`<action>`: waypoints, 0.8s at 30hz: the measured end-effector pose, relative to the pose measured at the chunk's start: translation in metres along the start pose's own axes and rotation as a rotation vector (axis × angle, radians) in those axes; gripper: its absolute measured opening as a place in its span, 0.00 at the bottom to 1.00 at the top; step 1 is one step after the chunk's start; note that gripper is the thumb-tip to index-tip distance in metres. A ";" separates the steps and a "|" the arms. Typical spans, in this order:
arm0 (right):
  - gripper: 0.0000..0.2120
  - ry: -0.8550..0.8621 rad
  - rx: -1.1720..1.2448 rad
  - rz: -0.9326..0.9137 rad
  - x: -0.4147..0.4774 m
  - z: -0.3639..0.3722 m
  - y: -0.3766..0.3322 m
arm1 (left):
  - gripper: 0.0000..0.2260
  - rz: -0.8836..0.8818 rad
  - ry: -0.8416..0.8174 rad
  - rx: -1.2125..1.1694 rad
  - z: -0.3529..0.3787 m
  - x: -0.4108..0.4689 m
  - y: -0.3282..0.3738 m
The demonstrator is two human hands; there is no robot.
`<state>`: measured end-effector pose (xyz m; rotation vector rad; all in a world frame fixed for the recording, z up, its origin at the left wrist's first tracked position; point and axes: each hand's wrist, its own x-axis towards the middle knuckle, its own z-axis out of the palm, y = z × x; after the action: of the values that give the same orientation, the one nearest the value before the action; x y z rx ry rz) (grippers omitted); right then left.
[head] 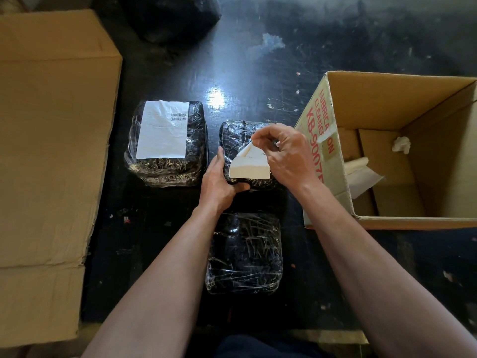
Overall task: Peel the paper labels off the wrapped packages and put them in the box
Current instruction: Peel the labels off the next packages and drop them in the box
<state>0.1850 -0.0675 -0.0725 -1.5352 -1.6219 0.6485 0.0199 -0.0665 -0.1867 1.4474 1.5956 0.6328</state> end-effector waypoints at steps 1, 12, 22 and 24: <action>0.05 0.003 0.001 -0.003 -0.001 0.000 0.000 | 0.56 0.000 -0.001 0.001 0.000 0.000 0.000; 0.04 0.067 -0.070 -0.015 -0.014 -0.009 -0.013 | 0.56 0.009 -0.009 0.014 0.000 0.001 -0.002; 0.04 0.120 -0.050 -0.050 -0.012 -0.034 -0.037 | 0.57 -0.032 0.000 0.044 0.000 -0.003 0.004; 0.05 0.109 -0.141 -0.120 -0.010 -0.041 -0.043 | 0.55 -0.052 0.008 0.126 0.001 -0.005 0.008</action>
<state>0.1931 -0.0897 -0.0171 -1.5319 -1.6916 0.3858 0.0244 -0.0701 -0.1788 1.4905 1.6992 0.5162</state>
